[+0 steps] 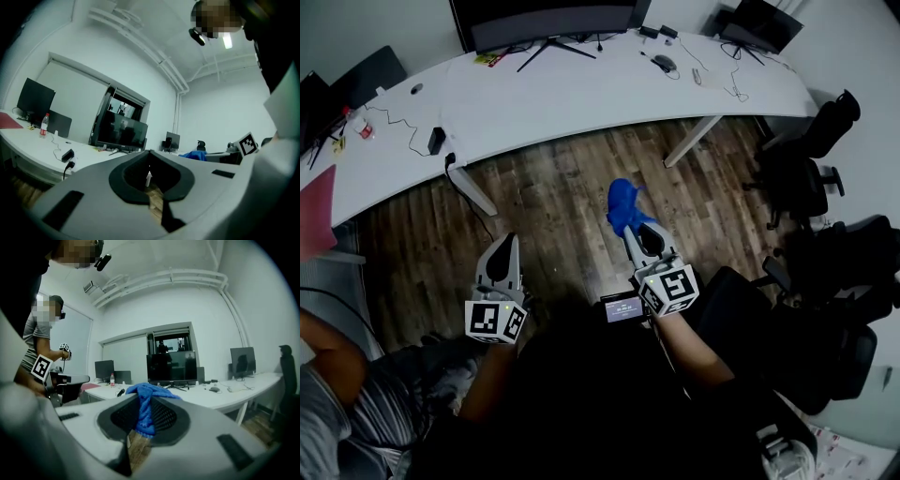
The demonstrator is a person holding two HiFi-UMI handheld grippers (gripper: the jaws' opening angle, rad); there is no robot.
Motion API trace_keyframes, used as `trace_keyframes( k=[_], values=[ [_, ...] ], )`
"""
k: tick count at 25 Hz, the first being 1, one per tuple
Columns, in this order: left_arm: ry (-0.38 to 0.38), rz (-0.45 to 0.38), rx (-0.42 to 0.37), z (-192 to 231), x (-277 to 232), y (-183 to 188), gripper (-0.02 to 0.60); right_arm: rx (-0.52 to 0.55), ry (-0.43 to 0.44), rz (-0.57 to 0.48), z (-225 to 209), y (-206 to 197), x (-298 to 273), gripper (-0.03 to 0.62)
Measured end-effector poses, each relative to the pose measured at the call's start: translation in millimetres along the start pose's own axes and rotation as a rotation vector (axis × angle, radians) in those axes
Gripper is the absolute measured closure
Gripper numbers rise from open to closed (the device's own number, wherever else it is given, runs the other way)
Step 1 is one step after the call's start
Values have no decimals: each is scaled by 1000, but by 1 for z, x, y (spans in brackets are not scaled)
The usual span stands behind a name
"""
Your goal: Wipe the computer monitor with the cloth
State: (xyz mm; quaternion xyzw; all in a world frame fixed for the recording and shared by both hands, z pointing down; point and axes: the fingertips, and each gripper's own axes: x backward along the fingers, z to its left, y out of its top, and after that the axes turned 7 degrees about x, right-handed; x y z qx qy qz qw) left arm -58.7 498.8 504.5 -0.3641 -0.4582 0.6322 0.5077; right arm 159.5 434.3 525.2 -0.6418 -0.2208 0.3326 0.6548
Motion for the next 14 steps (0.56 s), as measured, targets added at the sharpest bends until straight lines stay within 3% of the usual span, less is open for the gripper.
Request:
trace_keyframes(
  k=[2,6,11,14],
  values=[
    [-11,-30,-19,-9,-1,13,588,21,12,-10,1,5,2,533],
    [-9,-12,-15,-23,-8,13,588,37,49,-29,-3,12,7,533],
    [-48,-44,69,-54,-9,11,588,44,67,-25,-21,7,27,533],
    [-73,-61,60,-69,-10,14,588,36,61,-18,-34,1,35,533]
  ],
)
